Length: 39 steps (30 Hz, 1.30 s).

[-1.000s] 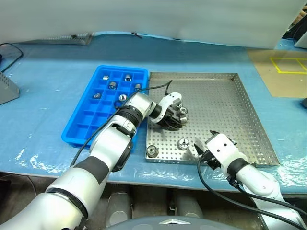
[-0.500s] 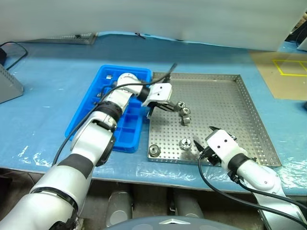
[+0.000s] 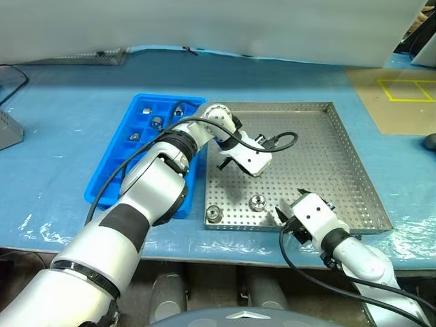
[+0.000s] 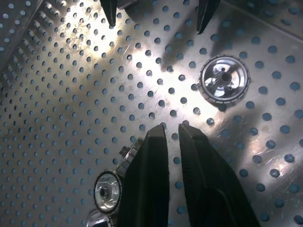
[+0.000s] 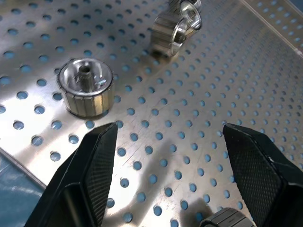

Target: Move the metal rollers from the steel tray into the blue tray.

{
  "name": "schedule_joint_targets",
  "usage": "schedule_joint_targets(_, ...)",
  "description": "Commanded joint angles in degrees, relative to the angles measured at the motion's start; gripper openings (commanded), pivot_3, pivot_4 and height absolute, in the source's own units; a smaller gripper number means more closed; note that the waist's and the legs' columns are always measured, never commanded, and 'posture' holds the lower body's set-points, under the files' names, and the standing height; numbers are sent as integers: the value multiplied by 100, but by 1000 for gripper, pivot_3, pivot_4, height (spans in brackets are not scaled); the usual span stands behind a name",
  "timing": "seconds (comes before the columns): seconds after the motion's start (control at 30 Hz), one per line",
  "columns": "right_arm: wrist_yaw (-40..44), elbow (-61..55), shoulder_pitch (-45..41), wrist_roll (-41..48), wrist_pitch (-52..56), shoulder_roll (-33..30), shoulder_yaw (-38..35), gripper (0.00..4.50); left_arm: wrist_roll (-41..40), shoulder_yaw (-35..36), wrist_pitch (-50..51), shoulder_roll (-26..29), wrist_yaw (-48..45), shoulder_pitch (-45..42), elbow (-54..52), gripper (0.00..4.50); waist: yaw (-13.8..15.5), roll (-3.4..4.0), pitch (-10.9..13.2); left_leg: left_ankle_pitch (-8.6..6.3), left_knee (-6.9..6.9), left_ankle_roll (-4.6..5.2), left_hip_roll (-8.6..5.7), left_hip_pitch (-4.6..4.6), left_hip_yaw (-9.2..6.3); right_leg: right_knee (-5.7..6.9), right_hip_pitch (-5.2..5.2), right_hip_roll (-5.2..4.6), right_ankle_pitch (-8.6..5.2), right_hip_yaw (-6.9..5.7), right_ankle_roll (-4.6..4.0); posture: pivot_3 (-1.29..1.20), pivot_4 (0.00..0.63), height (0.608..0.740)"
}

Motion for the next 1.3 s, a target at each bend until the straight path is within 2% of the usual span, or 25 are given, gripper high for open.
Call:
schedule_joint_targets(0.03, -257, 504, -14, -195, -430, 178, 237, 3668, 547, -333, -274, 19, 784, -324, -5, 1827, -19, -4, -1, -1, 4, 1, 0, 1, 0, 0, 3, 0, -1, 0, 1, -456, 150, 740)
schedule_joint_targets(0.23, -451, 1283, -215, -327, -974, 434, 411, 3668, 1844, -1288, -589, -81, 2852, -493, 13, 3848, -36, -22, -13, -1, 11, 1, 4, 10, -1, 0, 14, 2, -17, -1, 31, -470, 150, 740)
schedule_joint_targets(0.27, -464, 1345, -224, -345, -1027, 461, 422, 3668, 2058, -1456, -617, -80, 3155, -529, 22, 3848, -37, -31, -18, -2, 11, 2, 4, 7, -2, 0, 15, 2, -3, -2, 7, -475, 150, 740)
schedule_joint_targets(0.5, -484, 962, -52, -598, -851, 627, 540, 3668, 3065, -2226, -746, -235, 5105, -685, 128, 3848, -90, -49, -28, -8, 30, 11, 6, 1, -3, 0, 19, 3, -2, -4, 7, -493, 150, 740)
schedule_joint_targets(0.67, -493, 855, -47, -782, -668, 739, 634, 3668, 3280, -2385, -697, -289, 5125, -619, 267, 3848, -133, -50, -28, -16, 34, 17, 6, -7, -3, -4, 16, 3, -2, -4, 7, -509, 150, 740)
schedule_joint_targets(0.9, -524, 882, -149, -987, -499, 896, 698, 3668, 3044, -2169, -417, -249, 4141, -492, 391, 3848, -171, -49, -29, -19, 43, 20, 7, -7, -3, -4, 16, 3, -2, -4, 7, -522, 150, 740)
schedule_joint_targets(1.07, -537, 957, -230, -1125, -445, 952, 735, 3668, 2595, -1748, -110, -449, 3576, -289, 400, 3848, -175, -49, -29, -22, 50, 24, 7, -6, -3, -3, 22, 2, -2, -3, 6, -531, 150, 740)
schedule_joint_targets(1.3, -544, 975, -299, -1259, -371, 1073, 798, 3668, 2594, -1770, 125, -618, 3661, -134, 362, 3848, -246, -50, -32, -24, 58, 26, 8, 3, -3, -2, 31, 2, -1, -3, 5, -548, 150, 740)
